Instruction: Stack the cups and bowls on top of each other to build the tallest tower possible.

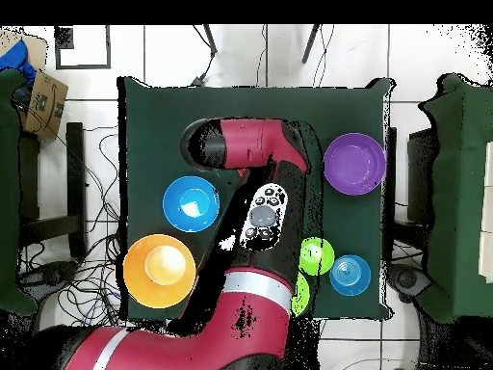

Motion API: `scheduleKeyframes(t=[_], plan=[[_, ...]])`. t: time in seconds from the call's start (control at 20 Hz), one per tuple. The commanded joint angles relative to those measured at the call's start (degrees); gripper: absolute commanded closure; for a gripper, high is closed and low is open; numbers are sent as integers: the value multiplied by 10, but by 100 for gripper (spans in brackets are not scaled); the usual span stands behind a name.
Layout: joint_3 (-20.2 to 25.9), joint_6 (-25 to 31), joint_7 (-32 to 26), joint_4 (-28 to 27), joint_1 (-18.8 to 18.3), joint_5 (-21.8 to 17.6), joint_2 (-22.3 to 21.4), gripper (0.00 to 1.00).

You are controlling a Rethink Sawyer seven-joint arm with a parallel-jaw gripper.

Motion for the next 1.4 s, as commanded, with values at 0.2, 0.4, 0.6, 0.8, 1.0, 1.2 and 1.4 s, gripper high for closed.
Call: scheduleKeyframes(t=[0.2,0.4,0.6,0.8,1.0,1.2,1.4], plan=[[12,-29,52,34,16,-28,51,100],[9,-28,54,28,18,-23,56,100],[10,-30,54,33,17,-18,55,100],[16,-24,55,43,16,-10,51,100],[11,-25,64,43,22,-8,53,100],[4,-40,76,45,30,-10,57,100],[1,-45,83,49,36,-7,59,100]])
